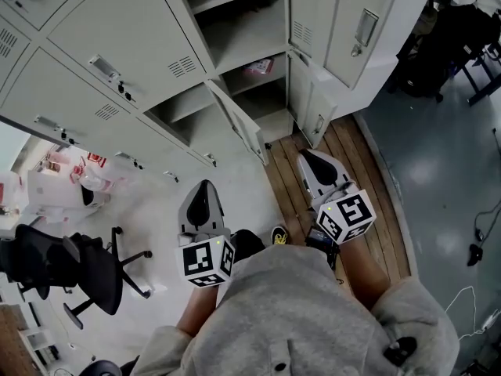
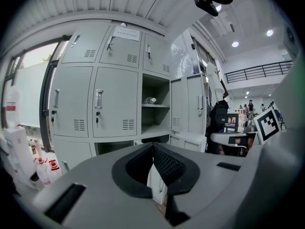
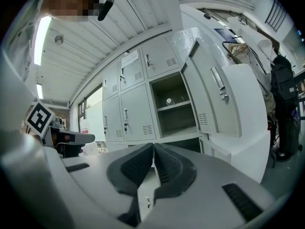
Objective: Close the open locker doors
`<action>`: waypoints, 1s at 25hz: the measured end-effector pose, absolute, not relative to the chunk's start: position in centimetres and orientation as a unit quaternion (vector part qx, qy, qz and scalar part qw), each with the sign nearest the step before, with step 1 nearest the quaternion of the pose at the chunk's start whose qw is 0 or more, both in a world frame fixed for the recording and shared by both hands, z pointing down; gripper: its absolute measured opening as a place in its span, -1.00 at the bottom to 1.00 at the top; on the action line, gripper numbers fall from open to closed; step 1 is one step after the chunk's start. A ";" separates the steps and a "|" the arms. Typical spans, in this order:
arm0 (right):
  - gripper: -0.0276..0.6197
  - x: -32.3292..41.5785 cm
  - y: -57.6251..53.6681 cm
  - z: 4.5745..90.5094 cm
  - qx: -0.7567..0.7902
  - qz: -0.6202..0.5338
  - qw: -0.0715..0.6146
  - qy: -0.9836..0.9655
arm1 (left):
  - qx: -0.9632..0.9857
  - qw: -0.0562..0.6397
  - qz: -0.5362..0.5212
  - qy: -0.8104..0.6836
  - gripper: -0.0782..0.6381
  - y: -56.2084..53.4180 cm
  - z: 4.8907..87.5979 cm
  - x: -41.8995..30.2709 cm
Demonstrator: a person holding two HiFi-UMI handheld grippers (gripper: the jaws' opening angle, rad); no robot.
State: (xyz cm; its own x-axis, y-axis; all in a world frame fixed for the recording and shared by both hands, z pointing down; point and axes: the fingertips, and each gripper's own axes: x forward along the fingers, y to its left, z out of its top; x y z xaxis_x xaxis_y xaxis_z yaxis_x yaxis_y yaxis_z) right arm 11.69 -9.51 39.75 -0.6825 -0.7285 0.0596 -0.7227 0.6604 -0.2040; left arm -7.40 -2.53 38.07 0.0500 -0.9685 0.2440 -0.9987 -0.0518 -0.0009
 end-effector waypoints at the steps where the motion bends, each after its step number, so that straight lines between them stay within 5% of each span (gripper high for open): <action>1: -0.82 11.6 -9.5 39.7 -0.396 -0.105 0.013 0.912 | 0.718 0.085 0.089 -0.685 -0.75 -2.5 38.1 -7.5; 25: -0.81 5.0 -13.8 42.4 -0.374 -0.081 -0.046 0.923 | 0.700 0.101 0.086 -0.702 -0.75 -3.5 39.8 -13.3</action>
